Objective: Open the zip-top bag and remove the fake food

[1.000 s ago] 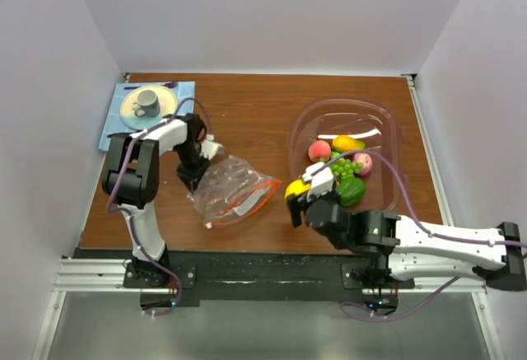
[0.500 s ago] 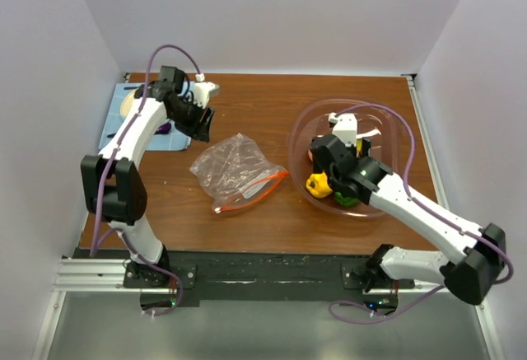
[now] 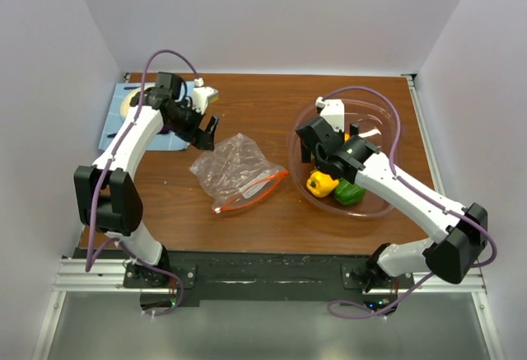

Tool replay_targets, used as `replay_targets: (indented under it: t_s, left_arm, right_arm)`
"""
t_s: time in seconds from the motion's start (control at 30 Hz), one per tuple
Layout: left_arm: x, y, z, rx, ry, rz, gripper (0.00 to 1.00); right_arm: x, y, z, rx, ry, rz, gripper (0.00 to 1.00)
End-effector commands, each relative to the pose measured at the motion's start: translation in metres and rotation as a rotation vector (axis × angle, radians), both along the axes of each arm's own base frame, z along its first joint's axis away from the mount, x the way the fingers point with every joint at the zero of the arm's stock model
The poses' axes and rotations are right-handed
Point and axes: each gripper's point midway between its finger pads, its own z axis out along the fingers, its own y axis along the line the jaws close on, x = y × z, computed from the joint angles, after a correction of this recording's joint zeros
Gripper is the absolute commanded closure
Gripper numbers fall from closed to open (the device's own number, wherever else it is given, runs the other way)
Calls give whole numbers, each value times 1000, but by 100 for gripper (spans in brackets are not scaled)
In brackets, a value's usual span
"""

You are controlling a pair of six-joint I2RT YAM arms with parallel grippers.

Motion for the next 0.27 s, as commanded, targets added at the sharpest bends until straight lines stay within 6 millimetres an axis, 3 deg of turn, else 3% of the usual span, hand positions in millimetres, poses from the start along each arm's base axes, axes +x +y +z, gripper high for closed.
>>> replay_targets:
  t_s: [0.0,0.07,0.23]
  left_arm:
    - [0,-8,17,-65,-111,-23,0]
    - [5,-11,23,-88,-167,-19,0]
    - [7,-13,15,-111,-183,-2,0]
  right_arm:
    - [-2,13,29,75,-32,93,1]
    - [-4,17,34,91,-36,130,1]
    - [-9,19,46,152,-77,156,1]
